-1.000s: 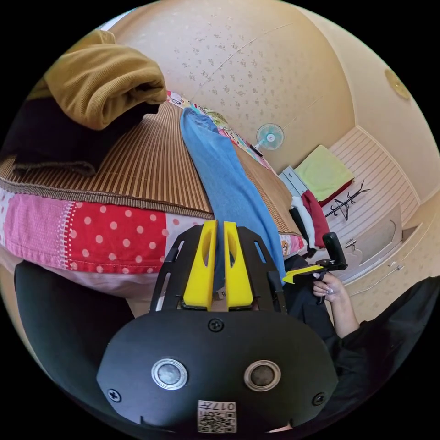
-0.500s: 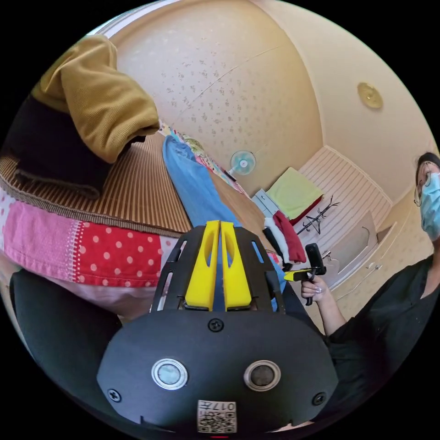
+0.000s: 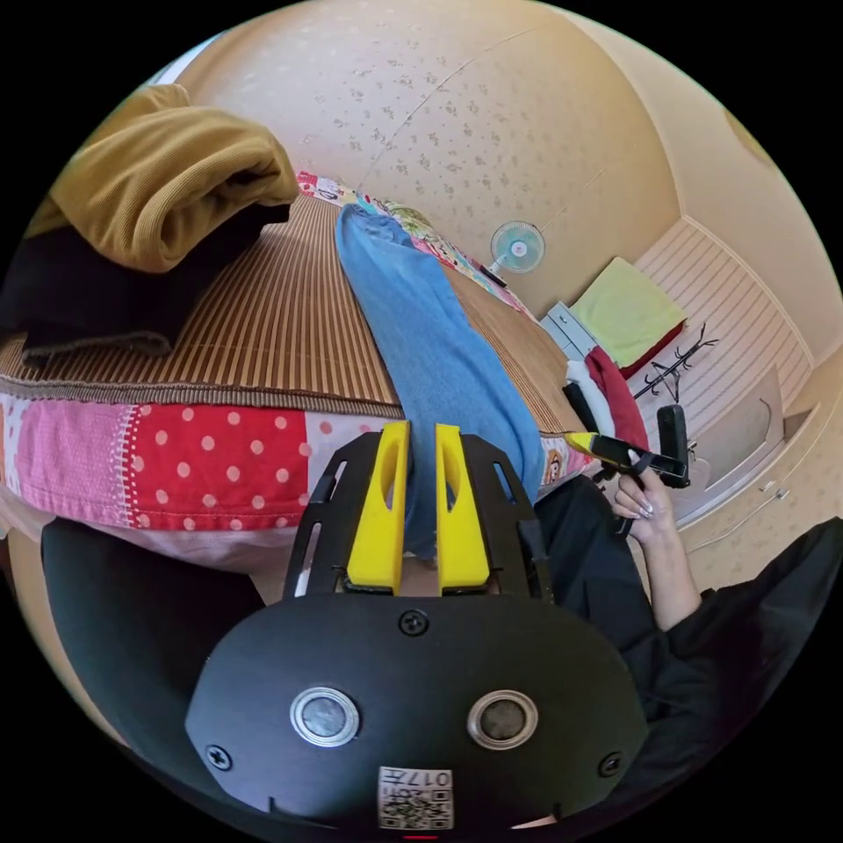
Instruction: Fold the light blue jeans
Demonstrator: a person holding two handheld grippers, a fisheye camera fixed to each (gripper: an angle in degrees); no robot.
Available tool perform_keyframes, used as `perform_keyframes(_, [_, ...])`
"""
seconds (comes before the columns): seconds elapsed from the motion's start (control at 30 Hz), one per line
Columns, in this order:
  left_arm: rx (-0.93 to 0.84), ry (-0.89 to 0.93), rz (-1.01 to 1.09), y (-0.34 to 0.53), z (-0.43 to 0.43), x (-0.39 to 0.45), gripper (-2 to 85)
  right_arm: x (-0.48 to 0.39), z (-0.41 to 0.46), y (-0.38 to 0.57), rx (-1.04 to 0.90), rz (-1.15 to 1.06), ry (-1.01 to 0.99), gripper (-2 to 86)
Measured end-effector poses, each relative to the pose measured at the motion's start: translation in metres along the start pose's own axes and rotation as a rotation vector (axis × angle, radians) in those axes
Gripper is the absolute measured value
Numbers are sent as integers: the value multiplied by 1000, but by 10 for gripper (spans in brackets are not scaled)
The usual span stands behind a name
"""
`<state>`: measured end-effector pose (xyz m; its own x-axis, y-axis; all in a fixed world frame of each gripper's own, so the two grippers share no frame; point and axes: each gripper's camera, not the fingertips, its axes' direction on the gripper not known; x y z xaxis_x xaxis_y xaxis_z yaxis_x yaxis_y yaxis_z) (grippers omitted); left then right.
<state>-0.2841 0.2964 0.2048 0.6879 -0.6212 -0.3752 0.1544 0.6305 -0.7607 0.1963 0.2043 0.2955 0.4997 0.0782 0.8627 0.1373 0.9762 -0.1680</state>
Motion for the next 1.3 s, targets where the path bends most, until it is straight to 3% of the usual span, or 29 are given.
perform_keyframes(0.2, [40,81,5,9,-3,-3,0,-4,29,32,89,-50,103,50])
perform_keyframes(0.37, [14,31,-25,10,3,-3,-8,1,26,50,130,-62,29,64])
perform_keyframes(0.73, [64,-137,40,19,-5,18,55,-13,32,71,120,-124,77,30])
perform_keyframes(1.3, [65,-62,57,25,-16,12,-5,-27,25,88,161,-192,139,17])
